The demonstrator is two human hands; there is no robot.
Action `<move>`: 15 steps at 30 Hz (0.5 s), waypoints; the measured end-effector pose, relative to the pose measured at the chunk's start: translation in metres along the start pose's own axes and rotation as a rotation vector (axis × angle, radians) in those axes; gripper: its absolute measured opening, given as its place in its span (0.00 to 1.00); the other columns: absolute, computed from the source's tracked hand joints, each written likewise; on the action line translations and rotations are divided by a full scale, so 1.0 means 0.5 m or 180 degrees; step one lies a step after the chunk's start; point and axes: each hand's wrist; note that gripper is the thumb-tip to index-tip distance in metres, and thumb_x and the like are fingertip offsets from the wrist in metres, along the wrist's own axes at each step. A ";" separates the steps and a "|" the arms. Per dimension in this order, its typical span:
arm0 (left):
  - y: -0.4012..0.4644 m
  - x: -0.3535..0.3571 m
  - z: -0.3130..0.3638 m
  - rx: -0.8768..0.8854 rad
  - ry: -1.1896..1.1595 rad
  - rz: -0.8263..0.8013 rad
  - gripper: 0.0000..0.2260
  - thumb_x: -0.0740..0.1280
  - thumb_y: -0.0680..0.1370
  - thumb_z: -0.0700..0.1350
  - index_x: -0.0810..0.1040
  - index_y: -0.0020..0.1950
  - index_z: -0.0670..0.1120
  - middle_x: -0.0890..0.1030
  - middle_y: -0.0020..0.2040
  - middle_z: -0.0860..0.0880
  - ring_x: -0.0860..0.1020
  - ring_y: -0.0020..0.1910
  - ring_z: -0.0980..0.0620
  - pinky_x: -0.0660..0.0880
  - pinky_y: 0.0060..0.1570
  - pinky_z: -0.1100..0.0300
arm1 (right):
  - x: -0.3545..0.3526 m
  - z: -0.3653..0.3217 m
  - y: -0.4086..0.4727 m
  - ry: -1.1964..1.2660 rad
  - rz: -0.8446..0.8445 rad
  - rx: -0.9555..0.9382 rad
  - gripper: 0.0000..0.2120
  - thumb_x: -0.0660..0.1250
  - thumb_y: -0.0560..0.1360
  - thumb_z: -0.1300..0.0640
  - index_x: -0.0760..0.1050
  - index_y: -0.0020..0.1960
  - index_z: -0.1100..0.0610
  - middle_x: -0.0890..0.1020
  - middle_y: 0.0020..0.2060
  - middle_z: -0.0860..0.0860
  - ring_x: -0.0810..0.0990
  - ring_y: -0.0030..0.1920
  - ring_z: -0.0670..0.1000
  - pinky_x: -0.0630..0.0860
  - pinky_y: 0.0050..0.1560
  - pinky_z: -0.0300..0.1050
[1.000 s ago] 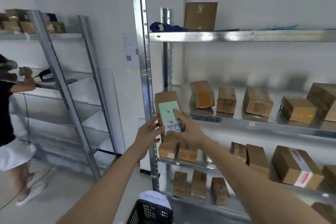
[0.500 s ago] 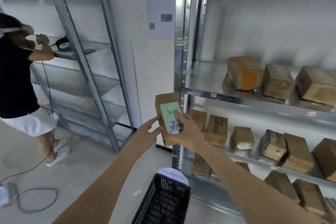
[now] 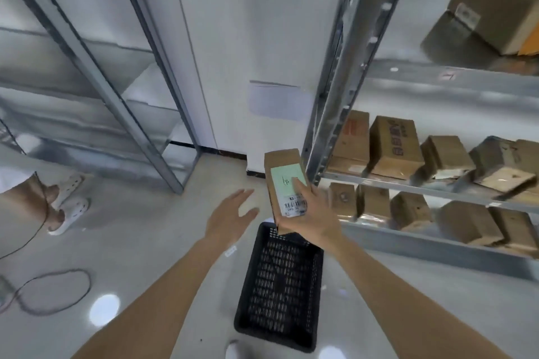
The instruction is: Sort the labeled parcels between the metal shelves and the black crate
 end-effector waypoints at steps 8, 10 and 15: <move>0.085 0.217 -0.217 -0.0164 0.0178 -0.0447 0.28 0.63 0.79 0.61 0.61 0.78 0.60 0.60 0.79 0.59 0.59 0.77 0.57 0.62 0.74 0.50 | 0.272 0.235 0.074 0.0003 -0.0256 0.0593 0.52 0.73 0.61 0.35 0.52 0.80 0.35 0.58 0.74 0.37 0.72 0.67 0.45 0.80 0.61 0.53; 0.109 0.287 -0.280 -0.0219 0.0238 -0.0577 0.27 0.63 0.80 0.61 0.61 0.78 0.59 0.60 0.79 0.58 0.60 0.77 0.55 0.62 0.74 0.50 | 0.347 0.304 0.095 -0.0007 -0.0368 0.0706 0.52 0.74 0.61 0.36 0.51 0.79 0.35 0.56 0.76 0.38 0.71 0.69 0.46 0.81 0.60 0.54; 0.173 0.460 -0.449 -0.0239 0.0529 -0.0766 0.27 0.62 0.80 0.60 0.62 0.78 0.58 0.61 0.79 0.57 0.61 0.77 0.55 0.62 0.73 0.53 | 0.524 0.479 0.150 -0.0229 -0.0417 0.0922 0.51 0.75 0.67 0.37 0.51 0.81 0.39 0.55 0.77 0.42 0.68 0.71 0.48 0.79 0.61 0.54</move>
Point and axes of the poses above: each hand's wrist, its own y-axis towards the middle knuckle, its own x-axis out of the palm, z = x × y
